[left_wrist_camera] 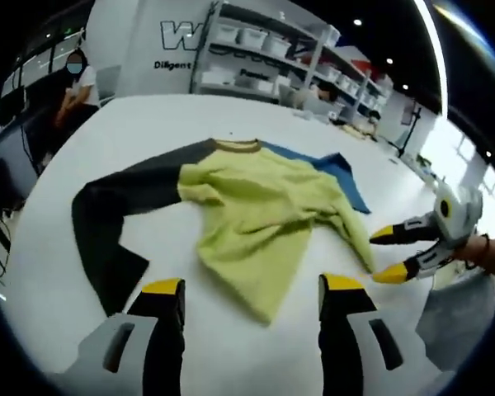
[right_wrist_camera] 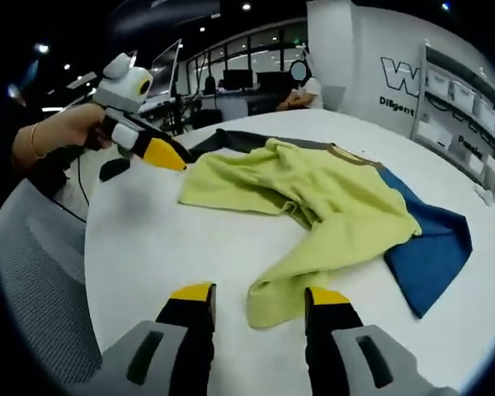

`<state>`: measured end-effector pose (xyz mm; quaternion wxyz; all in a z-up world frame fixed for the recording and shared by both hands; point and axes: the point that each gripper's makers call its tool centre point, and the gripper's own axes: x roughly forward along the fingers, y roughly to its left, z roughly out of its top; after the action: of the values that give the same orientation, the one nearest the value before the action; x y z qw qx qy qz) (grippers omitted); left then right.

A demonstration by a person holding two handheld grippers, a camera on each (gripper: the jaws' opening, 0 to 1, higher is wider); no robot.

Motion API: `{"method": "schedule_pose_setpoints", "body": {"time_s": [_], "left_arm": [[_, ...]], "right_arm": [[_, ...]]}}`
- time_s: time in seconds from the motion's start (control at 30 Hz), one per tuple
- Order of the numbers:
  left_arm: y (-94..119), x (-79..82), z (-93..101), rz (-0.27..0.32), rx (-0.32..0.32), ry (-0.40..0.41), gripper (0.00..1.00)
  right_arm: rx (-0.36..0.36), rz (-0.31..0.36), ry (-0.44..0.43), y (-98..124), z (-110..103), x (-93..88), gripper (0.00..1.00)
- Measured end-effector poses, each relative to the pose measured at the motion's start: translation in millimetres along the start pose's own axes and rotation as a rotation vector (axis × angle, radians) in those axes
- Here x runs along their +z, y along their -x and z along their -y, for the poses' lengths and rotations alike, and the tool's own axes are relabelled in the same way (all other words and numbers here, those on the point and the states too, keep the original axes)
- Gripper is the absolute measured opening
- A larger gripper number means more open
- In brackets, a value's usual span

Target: Fold the garment on the visible template until the final outline fits inside the template.

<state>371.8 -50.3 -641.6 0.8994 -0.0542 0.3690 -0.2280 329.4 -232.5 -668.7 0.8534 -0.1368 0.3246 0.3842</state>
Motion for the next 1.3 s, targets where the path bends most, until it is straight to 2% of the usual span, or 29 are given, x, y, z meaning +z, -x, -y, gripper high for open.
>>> {"method": "schedule_pose_setpoints", "body": {"time_s": [0.1,0.23,0.43,0.53,0.63,0.73,0.9,1.07,1.2,1.3], "left_arm": [[-4,-11.4,4.2,-0.044,-0.025,0.007,0.53],[-6,-13.0,0.6,-0.04,-0.017,0.027,0.46],[-12,-20.7,-0.5,-0.064,-0.011,0.037,0.36],[-15,-23.7,2.5,-0.068,-0.017,0.043,0.25],[-19,-27.0,5.9,-0.073,-0.024,0.058,0.14],[-23,-33.3,7.5,-0.103,-0.019,0.031,0.02],[-17,-28.8,10.6,-0.093,-0.033,0.009,0.0],[-3,-19.4,15.1,-0.078,-0.055,-0.024,0.0],[12,-17.8,16.9,-0.093,-0.075,-0.076,0.0],[23,-21.0,20.1,-0.113,-0.1,-0.084,0.0]], "right_arm": [[-0.01,-0.022,0.023,-2,3,-7.9,0.26],[-0.017,-0.026,0.036,-1,5,-10.7,0.17],[-0.023,-0.012,0.052,-2,5,-10.0,0.09],[-0.025,-0.018,0.067,-2,5,-9.5,0.01],[-0.027,-0.018,0.059,2,8,-6.9,0.0],[-0.022,-0.005,0.006,6,9,-4.1,0.0],[-0.01,0.029,-0.063,18,10,4.5,0.0],[0.002,0.093,-0.163,36,11,22.4,0.0],[0.002,0.111,-0.211,49,13,28.2,0.0],[0.007,0.114,-0.3,61,13,29.1,0.0]]}}
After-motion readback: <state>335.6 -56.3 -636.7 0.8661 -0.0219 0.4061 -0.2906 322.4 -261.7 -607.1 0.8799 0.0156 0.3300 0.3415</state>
